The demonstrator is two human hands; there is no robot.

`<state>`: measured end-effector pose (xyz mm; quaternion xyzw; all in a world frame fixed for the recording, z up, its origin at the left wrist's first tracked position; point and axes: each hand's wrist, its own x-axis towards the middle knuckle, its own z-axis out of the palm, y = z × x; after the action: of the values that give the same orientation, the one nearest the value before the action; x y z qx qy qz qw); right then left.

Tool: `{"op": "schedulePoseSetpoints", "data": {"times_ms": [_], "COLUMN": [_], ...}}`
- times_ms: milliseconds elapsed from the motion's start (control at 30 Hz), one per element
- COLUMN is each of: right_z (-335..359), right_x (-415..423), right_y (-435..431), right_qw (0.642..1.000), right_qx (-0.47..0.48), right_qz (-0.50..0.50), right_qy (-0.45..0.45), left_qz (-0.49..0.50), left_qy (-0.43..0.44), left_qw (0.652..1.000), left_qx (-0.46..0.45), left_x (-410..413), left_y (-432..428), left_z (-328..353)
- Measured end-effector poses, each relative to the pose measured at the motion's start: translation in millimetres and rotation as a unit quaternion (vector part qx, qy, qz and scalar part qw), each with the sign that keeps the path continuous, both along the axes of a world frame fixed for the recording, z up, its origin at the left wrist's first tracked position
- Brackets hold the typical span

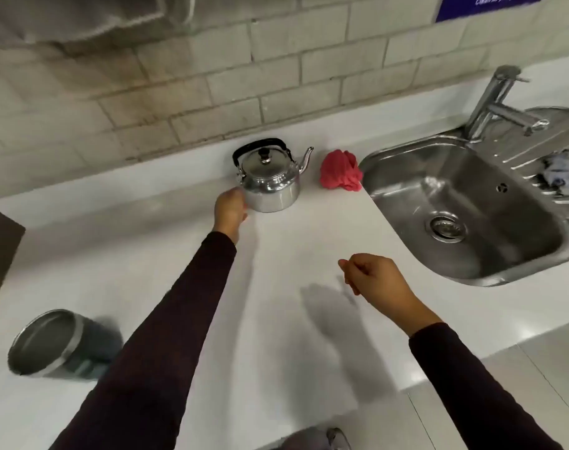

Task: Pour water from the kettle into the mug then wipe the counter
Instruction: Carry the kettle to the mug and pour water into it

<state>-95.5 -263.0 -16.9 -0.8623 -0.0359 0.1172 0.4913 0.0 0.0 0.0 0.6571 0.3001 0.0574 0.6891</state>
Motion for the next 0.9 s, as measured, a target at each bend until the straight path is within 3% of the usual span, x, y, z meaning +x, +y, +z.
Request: {"op": "schedulePoseSetpoints", "data": {"times_ms": [100, 300, 433, 633, 900], "right_z": [-0.6, -1.9, -1.5, 0.7, 16.9], "right_x": [14.8, 36.9, 43.3, 44.3, 49.9], "right_y": [4.8, 9.3, 13.8, 21.4, 30.6], "right_qw": [0.999, 0.998, 0.997, 0.999, 0.999], "right_qx": [0.000, -0.019, -0.030, -0.029, -0.013], "right_qz": [-0.028, -0.066, -0.063, -0.031, 0.046], "right_qy": [0.023, 0.014, 0.022, 0.022, -0.013], "left_qz": [0.017, -0.035, -0.099, -0.133, 0.002], "left_qy": [0.022, 0.037, 0.011, -0.051, -0.191], "left_qw": [0.998, 0.999, 0.985, 0.977, 0.976], "left_qx": [0.050, -0.009, 0.138, 0.161, 0.106], "left_x": [54.0, 125.2, 151.0, 142.7, 64.9], "left_y": [16.8, 46.5, 50.5, 38.8, 29.5], "left_z": [21.1, 16.8, 26.6, 32.3, 81.9]}}
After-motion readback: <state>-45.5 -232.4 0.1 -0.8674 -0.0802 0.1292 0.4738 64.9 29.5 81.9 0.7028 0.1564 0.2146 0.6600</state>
